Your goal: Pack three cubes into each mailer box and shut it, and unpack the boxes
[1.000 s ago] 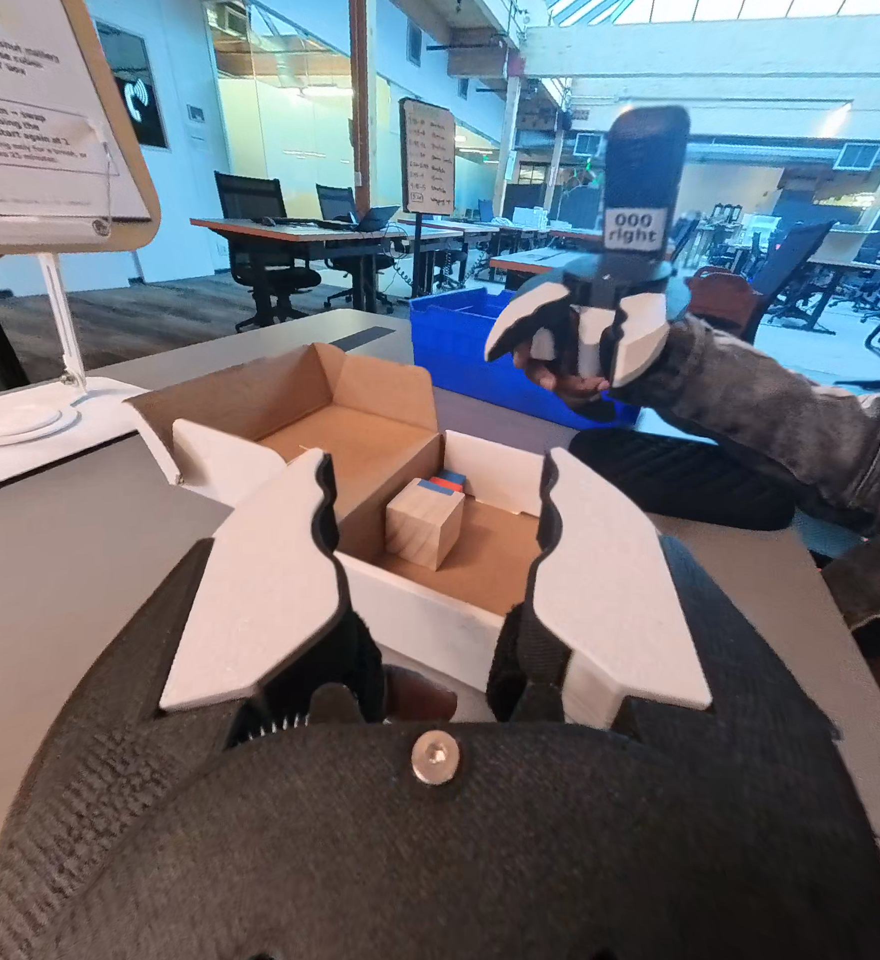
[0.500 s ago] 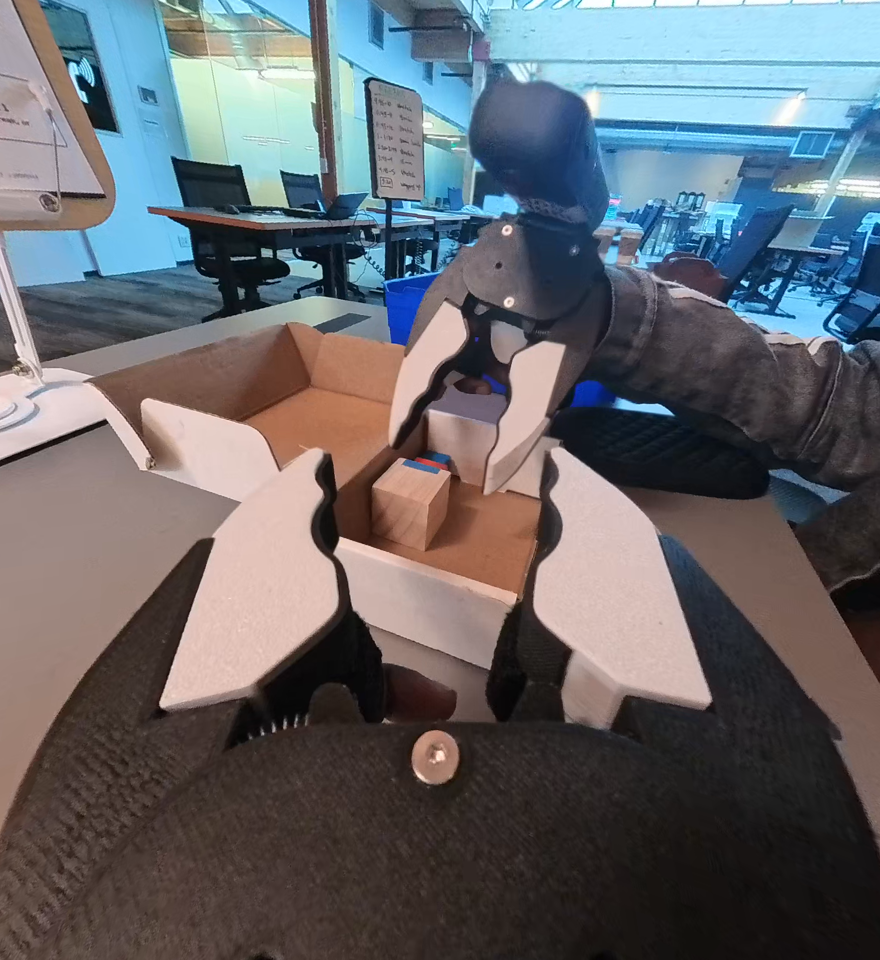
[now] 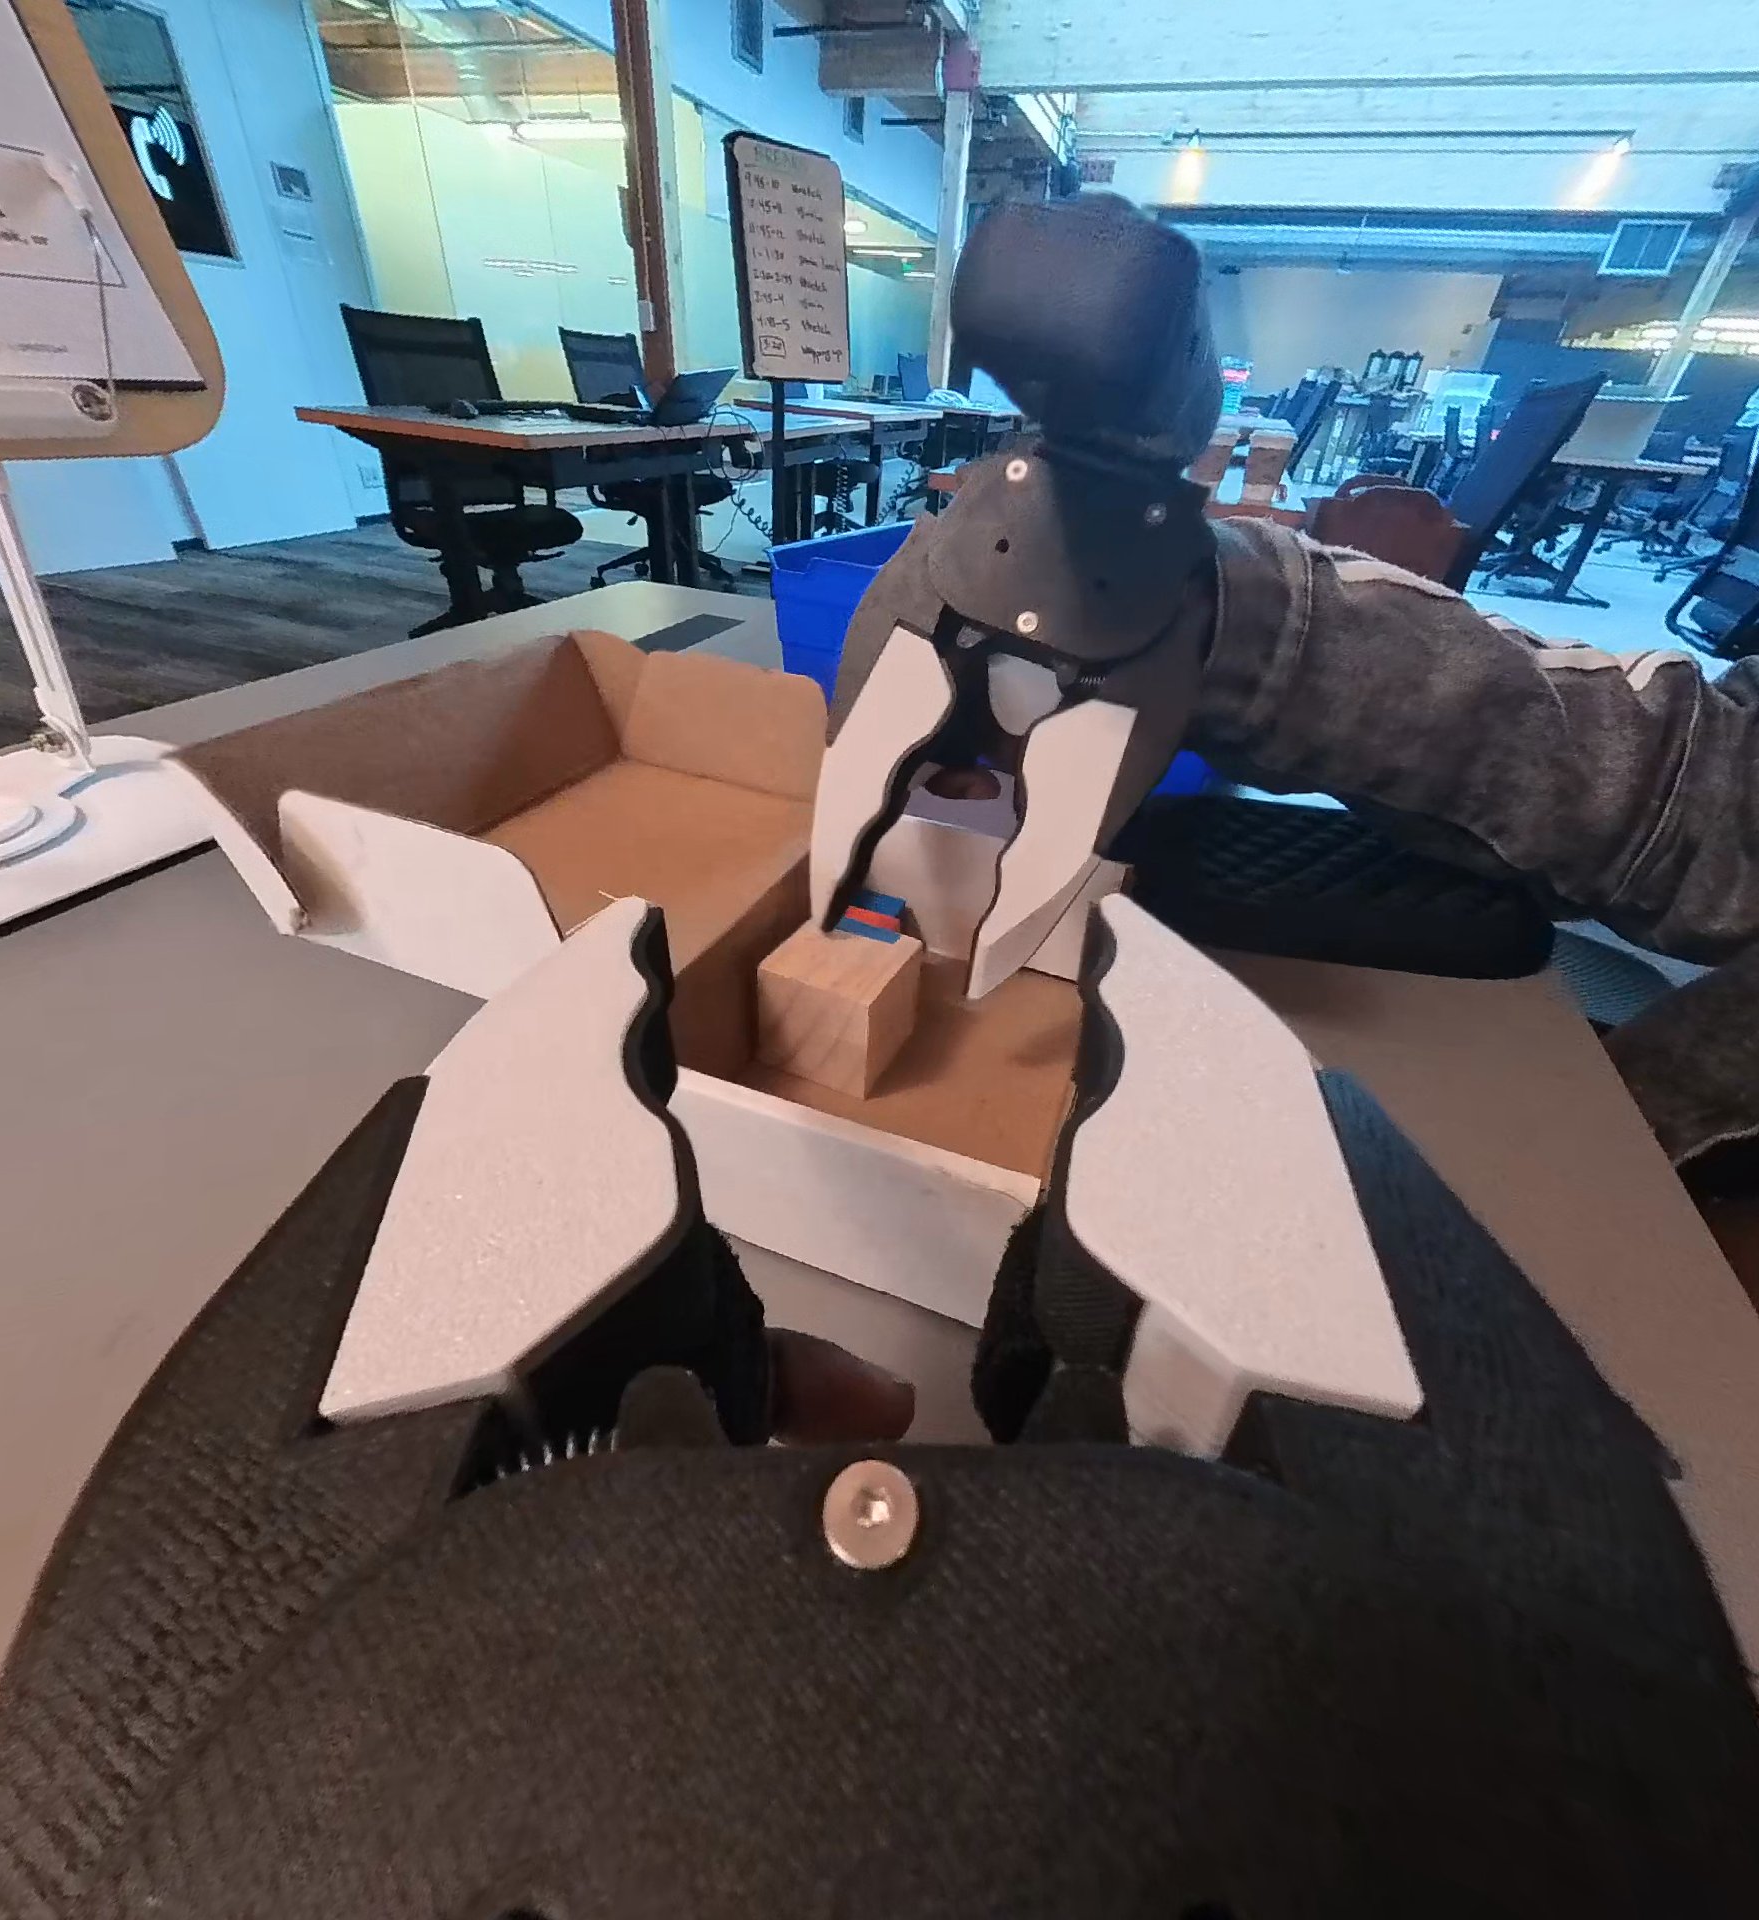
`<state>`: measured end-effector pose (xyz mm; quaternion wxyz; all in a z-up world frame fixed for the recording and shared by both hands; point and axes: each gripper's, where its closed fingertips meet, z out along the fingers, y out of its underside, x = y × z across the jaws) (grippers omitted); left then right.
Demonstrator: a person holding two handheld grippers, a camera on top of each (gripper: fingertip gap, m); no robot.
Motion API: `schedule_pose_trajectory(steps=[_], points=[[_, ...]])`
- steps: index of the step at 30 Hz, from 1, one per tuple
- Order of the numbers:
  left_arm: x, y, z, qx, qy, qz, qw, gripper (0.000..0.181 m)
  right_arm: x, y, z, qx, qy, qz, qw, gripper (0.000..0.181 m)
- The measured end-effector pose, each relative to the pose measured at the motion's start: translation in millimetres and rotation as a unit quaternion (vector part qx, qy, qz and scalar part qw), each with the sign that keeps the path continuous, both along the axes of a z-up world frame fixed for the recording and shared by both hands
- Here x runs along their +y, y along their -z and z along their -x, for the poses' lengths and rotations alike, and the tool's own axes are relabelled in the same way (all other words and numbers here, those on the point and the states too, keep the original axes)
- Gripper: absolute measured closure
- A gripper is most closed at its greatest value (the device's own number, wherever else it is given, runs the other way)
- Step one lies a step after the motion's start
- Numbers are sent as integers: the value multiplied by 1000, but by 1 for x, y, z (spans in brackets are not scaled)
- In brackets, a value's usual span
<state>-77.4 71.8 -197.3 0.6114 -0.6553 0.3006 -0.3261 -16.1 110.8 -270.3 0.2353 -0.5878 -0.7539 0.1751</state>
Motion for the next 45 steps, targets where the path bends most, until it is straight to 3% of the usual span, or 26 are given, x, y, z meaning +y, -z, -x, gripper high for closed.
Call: schedule_pose_trajectory(steps=[7,13,17,21,25,29,32,36,40,45], points=[[-1,2,-1,6,3,1,1000,106,7,4,0,-8,19,-18,1000,120],[0,2,-1,7,2,0,1000,106,1,1,1,4,12,3,1000,129],[-1,2,-2,10,2,-1,1000,106,1,11,4,-7,32,26,999,117],[-1,3,-2,13,3,-2,1000,106,5,18,6,-24,39,-5,999,137],[-1,2,-2,14,1,-6,1000,106,0,-2,5,8,41,2,999,137],[-2,2,-2,14,2,-8,1000,106,3,-52,-13,78,65,-15,995,137],[-1,2,-2,12,-1,-7,1000,106,15,-95,-50,128,123,-47,983,137],[-1,4,-3,19,-1,-7,1000,106,45,-126,-139,133,262,-102,950,137],[0,5,-3,22,-4,-7,1000,106,69,-126,-237,120,412,-124,895,137],[1,6,-3,24,-7,-5,1000,107,88,-86,-324,94,564,-93,815,137]])
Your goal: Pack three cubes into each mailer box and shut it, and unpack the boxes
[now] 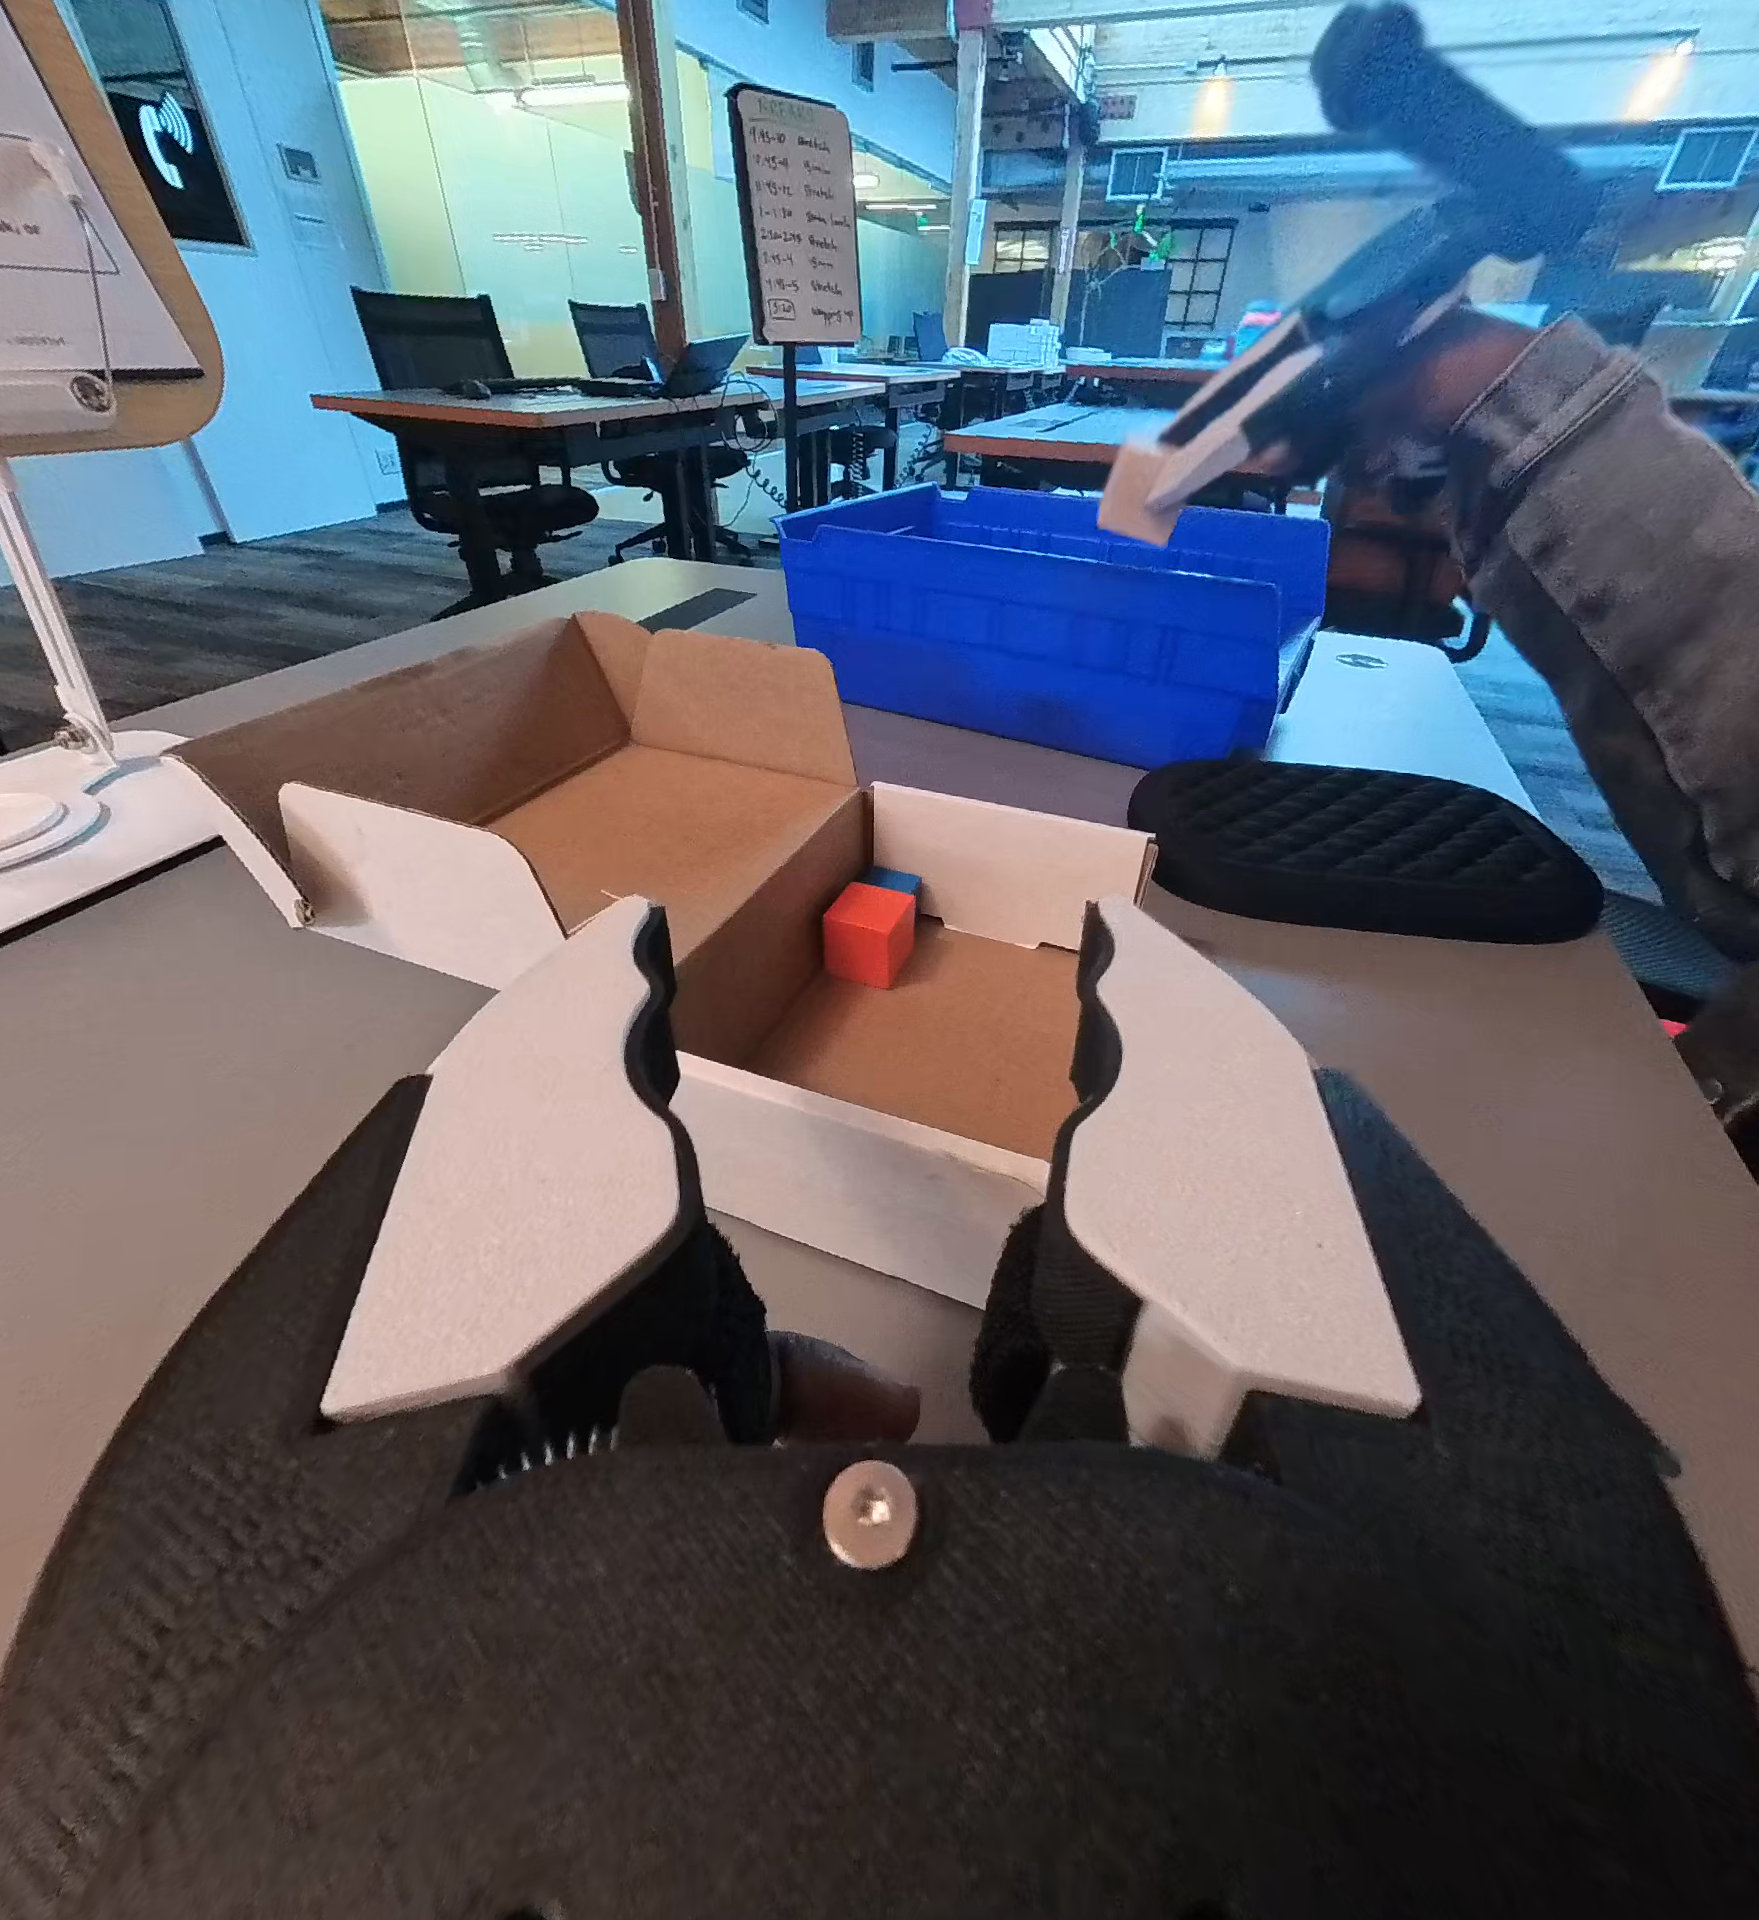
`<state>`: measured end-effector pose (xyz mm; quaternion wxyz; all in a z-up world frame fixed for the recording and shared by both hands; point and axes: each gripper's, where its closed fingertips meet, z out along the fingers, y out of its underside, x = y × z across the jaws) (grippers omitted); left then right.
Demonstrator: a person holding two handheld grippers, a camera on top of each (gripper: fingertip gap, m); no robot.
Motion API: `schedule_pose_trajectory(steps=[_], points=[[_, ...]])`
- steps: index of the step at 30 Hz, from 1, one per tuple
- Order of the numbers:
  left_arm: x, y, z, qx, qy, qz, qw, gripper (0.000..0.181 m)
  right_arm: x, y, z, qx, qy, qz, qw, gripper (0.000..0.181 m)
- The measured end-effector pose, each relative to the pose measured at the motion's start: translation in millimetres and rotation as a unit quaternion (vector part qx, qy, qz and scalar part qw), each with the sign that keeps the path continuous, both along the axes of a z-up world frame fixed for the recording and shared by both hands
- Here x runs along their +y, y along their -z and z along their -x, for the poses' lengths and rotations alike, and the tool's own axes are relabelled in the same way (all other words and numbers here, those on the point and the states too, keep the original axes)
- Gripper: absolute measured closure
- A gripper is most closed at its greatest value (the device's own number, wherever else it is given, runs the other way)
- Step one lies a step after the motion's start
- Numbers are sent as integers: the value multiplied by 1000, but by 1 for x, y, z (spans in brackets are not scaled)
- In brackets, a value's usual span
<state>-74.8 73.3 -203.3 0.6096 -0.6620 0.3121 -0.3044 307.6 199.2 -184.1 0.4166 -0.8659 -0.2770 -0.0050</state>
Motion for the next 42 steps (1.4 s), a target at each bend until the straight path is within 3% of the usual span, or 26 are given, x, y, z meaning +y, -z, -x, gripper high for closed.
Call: schedule_pose_trajectory(steps=[5,11,16,20,23,26,31,36,42], points=[[0,-1,1,-1,-2,-4,1000,107,20,55,-38,8,104,60,993,137],[0,-2,1,-5,-3,-4,1000,107,28,100,-55,-17,155,122,980,136],[-1,-1,1,-2,-1,-6,1000,107,25,105,-58,-30,159,136,977,135],[-1,-1,1,-3,-1,-5,1000,107,25,72,-41,1,138,72,988,111],[0,-1,1,-3,-2,-5,1000,107,24,20,-5,47,83,-31,995,111],[-1,-1,0,-1,-2,-5,1000,107,9,-30,51,102,-29,-110,988,118],[-1,-1,0,0,-1,-9,1000,107,-27,-67,144,145,-214,-128,958,124],[-1,-2,0,0,-1,-10,1000,107,-75,-50,232,127,-419,-69,896,130],[-1,-2,1,-1,-1,-11,1000,107,-87,24,282,-49,-526,25,849,131]])
